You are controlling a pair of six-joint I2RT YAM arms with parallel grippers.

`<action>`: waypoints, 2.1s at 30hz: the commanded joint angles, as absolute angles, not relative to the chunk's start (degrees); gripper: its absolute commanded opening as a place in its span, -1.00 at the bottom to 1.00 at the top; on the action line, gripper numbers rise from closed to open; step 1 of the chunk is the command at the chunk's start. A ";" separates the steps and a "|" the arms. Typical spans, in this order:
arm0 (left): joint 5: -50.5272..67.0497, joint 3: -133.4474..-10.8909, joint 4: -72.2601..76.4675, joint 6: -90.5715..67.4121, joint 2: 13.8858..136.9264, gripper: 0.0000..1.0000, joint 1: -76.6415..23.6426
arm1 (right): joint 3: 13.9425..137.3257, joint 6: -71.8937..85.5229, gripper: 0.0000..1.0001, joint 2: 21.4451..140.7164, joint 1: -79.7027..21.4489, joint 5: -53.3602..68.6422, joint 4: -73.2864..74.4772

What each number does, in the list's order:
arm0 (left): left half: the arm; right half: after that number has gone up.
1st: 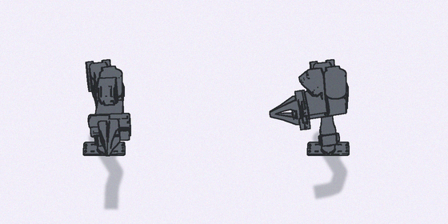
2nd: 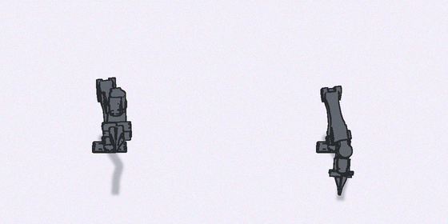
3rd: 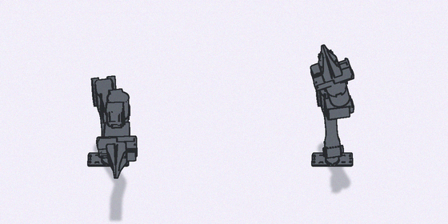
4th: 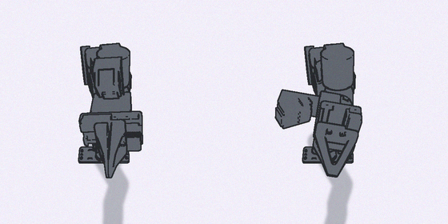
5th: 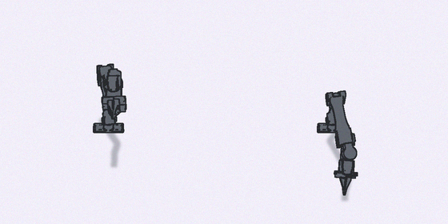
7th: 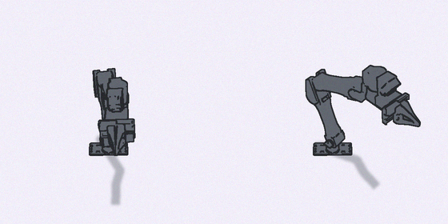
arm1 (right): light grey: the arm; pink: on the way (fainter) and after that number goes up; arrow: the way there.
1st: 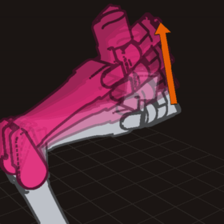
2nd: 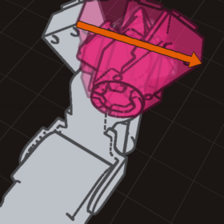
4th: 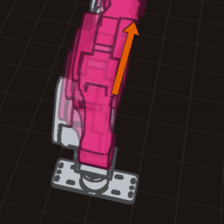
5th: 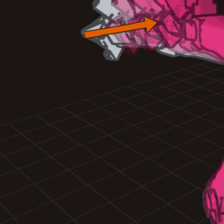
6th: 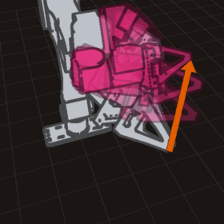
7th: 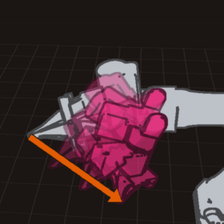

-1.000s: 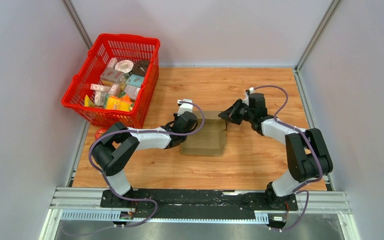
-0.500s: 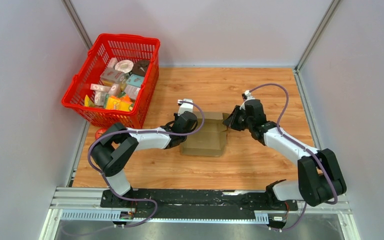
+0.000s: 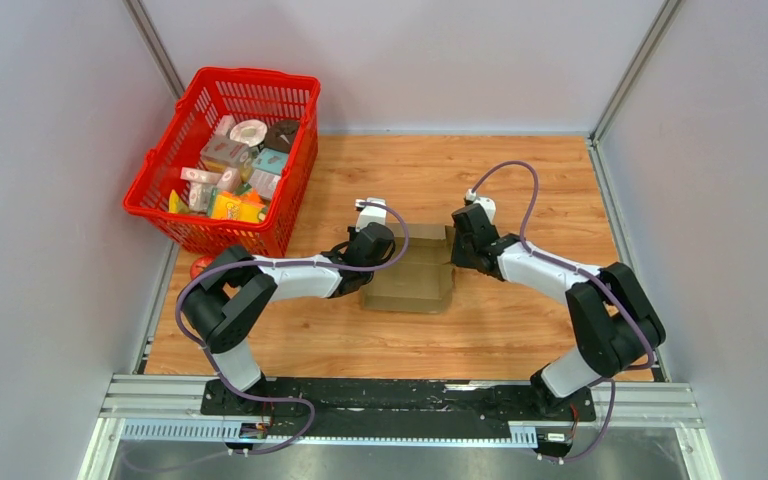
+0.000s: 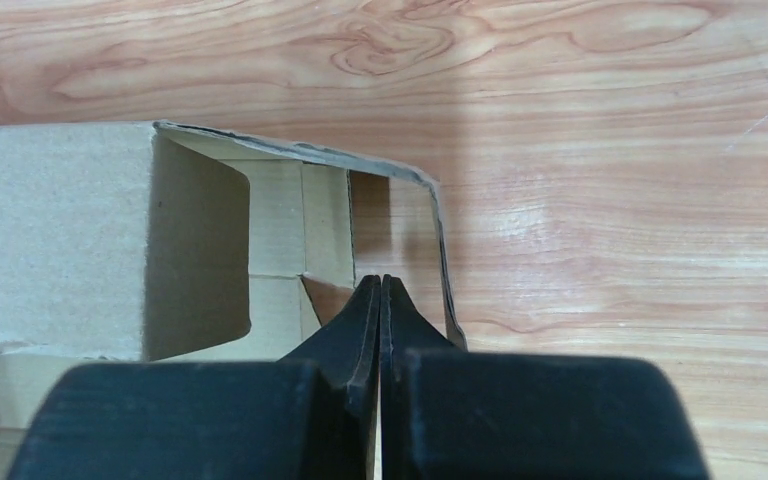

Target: Fold the paper box

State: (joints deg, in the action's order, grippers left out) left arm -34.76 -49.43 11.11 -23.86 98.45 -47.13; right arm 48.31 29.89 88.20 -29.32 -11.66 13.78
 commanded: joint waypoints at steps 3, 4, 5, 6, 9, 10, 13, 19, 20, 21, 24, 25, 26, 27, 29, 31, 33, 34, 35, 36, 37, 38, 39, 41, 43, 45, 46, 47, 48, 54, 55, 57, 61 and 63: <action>-35.24 -50.18 10.55 -22.59 96.68 -1.00 -47.29 | 49.05 28.13 -1.00 88.51 -30.76 -18.90 12.67; -35.24 -50.10 10.46 -22.59 96.59 -1.00 -47.29 | 48.69 27.78 -1.00 88.77 -30.76 -17.85 11.44; -35.07 -50.01 10.63 -22.67 96.50 -1.00 -47.46 | 48.60 27.25 -1.00 89.12 -30.76 -15.93 10.29; -35.07 -49.92 10.63 -22.68 96.50 -1.00 -47.29 | 49.04 26.81 -1.00 89.73 -30.76 -15.30 10.11; -35.07 -50.01 10.63 -22.68 96.59 -1.00 -47.29 | 51.50 24.97 -1.00 92.63 -30.50 -14.33 10.90; -34.98 -50.01 10.46 -22.68 96.50 -1.00 -47.37 | 51.42 24.53 -1.00 92.72 -30.41 -13.54 10.55; -34.80 -49.92 10.63 -22.76 96.42 -1.00 -47.29 | 49.67 22.15 -1.00 90.19 -30.23 -9.94 6.52; -34.54 -49.92 10.72 -22.94 96.59 -1.00 -47.29 | 45.00 18.90 -1.00 85.61 -30.15 -3.17 0.53; -34.54 -50.01 10.64 -23.03 96.68 -1.00 -47.37 | 45.00 18.81 -1.00 85.95 -29.89 -2.38 0.53; -34.37 -50.01 10.72 -23.03 96.68 -1.00 -47.29 | 46.13 18.81 -1.00 86.65 -29.45 -1.24 0.53; -33.75 -50.10 10.81 -23.20 96.94 -1.00 -47.29 | 48.86 17.23 -1.00 90.17 -29.18 2.98 1.49; -33.84 -50.18 10.55 -23.20 96.77 -1.00 -47.29 | 49.04 16.79 -1.00 90.52 -29.18 3.51 1.41; -33.92 -50.19 10.37 -23.20 96.68 -1.00 -47.29 | 49.22 16.79 -1.00 91.05 -29.18 3.78 1.67; -34.10 -49.92 10.28 -23.20 96.24 -1.00 -47.29 | 49.39 16.79 -1.00 91.32 -29.09 4.13 1.76; -34.19 -49.57 11.07 -23.20 95.98 -1.00 -47.37 | 49.83 16.79 -1.00 92.19 -29.09 5.27 2.72; -34.10 -49.57 10.90 -23.20 96.06 -1.00 -47.29 | 49.14 17.14 -1.00 92.03 -29.09 5.01 3.07; -34.01 -49.75 10.63 -23.29 96.06 -1.00 -47.37 | 47.12 18.80 -1.00 87.83 -29.18 2.99 1.94; -34.01 -49.66 10.72 -23.38 96.06 -1.00 -47.29 | 45.54 19.42 -1.00 86.24 -29.18 2.64 1.76; -34.01 -49.57 10.81 -23.38 96.15 -1.00 -47.37 | 45.18 21.25 -1.00 84.92 -29.18 2.64 2.80; -34.19 -49.57 10.81 -23.38 96.15 -1.00 -47.29 | 45.00 22.05 -1.00 82.90 -29.18 3.33 3.68; -34.19 -49.66 10.72 -23.38 96.24 -1.00 -47.29 | 44.74 22.67 -1.00 82.53 -29.27 4.30 4.39; -34.19 -49.75 10.72 -23.47 96.33 -1.00 -47.29 | 44.56 23.37 -0.96 82.01 -29.27 5.52 5.87; -34.02 -49.75 10.81 -23.55 96.42 -1.00 -47.37 | 44.30 24.34 -0.95 81.74 -29.53 5.71 6.50; -33.84 -49.92 10.72 -23.64 96.68 -1.00 -47.29 | 42.99 24.70 -0.95 81.21 -29.53 5.36 7.38; -33.75 -49.92 10.46 -23.82 96.50 -1.00 -47.29 | 42.19 24.00 -0.95 81.82 -29.53 3.79 7.64; -33.92 -49.66 10.46 -23.82 96.33 -1.00 -47.29 | 42.36 23.56 -0.97 83.40 -29.44 1.06 9.49; -33.93 -49.66 10.55 -23.73 96.24 -1.00 -47.29 | 42.28 23.21 -0.98 84.19 -29.44 0.88 9.75; -34.01 -49.66 10.46 -23.73 96.33 -1.00 -47.29 | 42.19 23.81 -1.00 85.85 -29.44 0.10 10.02; -34.01 -49.66 10.55 -23.73 96.33 -1.00 -47.29 | 42.01 24.60 -1.00 86.65 -29.44 -2.35 10.45; -34.28 -49.66 10.55 -23.56 96.42 -1.00 -47.29 | 39.03 28.65 -1.00 87.18 -31.55 -12.74 12.22; -34.28 -49.75 10.55 -23.55 96.42 -1.00 -47.29 | 39.28 29.35 -1.00 87.62 -31.55 -13.18 12.48; -34.10 -49.83 10.55 -23.55 96.68 -1.00 -47.37 | 39.72 31.64 -1.00 88.85 -31.55 -14.85 13.71; -34.45 -49.75 10.37 -23.38 96.50 -1.00 -47.29 | 37.19 32.25 -0.94 84.40 -31.64 -10.64 8.28; -34.63 -49.75 10.20 -23.38 96.33 -1.00 -47.29 | 35.51 31.99 -0.80 81.40 -31.55 -10.11 6.33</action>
